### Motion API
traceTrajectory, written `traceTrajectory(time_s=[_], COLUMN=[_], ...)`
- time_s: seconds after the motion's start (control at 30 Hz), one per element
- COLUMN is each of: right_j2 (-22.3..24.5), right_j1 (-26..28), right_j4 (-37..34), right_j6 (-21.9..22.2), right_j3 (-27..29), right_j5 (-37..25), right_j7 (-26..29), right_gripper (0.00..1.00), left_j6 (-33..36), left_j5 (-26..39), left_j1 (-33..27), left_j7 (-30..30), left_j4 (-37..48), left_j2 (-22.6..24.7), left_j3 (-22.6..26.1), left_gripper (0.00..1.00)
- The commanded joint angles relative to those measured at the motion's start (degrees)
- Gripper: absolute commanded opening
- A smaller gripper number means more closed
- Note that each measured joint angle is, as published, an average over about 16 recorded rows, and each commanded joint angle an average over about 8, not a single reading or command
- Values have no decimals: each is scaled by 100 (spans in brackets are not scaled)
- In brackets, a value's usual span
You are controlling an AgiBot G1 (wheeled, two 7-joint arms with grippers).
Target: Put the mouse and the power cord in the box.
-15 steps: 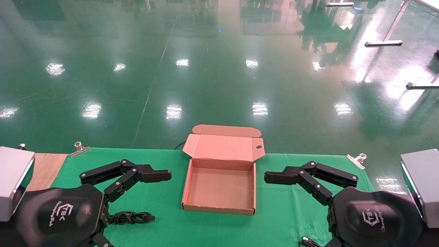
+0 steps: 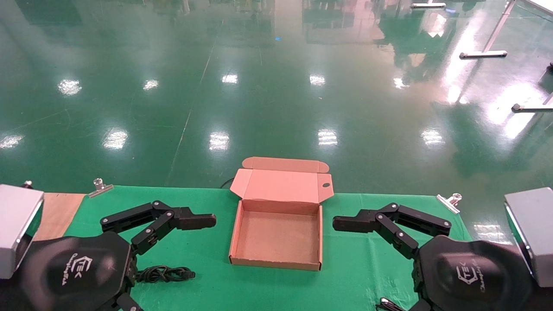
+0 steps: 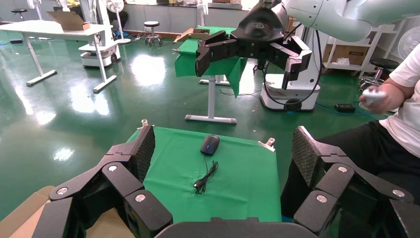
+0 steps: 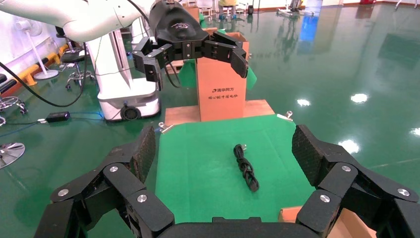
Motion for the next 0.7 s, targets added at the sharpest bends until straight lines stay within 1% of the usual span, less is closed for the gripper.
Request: traceTrajectory(time_s=[0.03,0.17,0.27,0.4,0.53,0.63,0.7], right_j2=[-3,30,84,132,75,-49,-174], right_j1=[-5,45,176,443,717,893,969], right_j4=[-7,55,127,208,253,259,251], right_j6=[3,-34,-53,-32,79,275,491], right_j3=[14,-81,-245,-552,-912,-1214,-1421], right_j5=[43,-280,-894,-2033,-3277,-4312,-5032], right_j7=[17,-119,-365,-784,-1166,-1386,-1490], right_gripper=[100,100,100,100,100,100,100], left_j6=[-4,15,49,110,149,131,77], left_j5=[-20,147,532,1290,2169,2939,3432], left_j1=[-2,-19,-86,-238,-473,-747,-951], left_j7=[9,-8,-52,-47,88,247,369], left_j4=[10,12,43,323,845,1284,1593], left_j2=[1,10,58,223,450,666,837], left_j3=[-8,83,281,683,1105,1445,1656], left_gripper=[100,100,100,100,100,100,100])
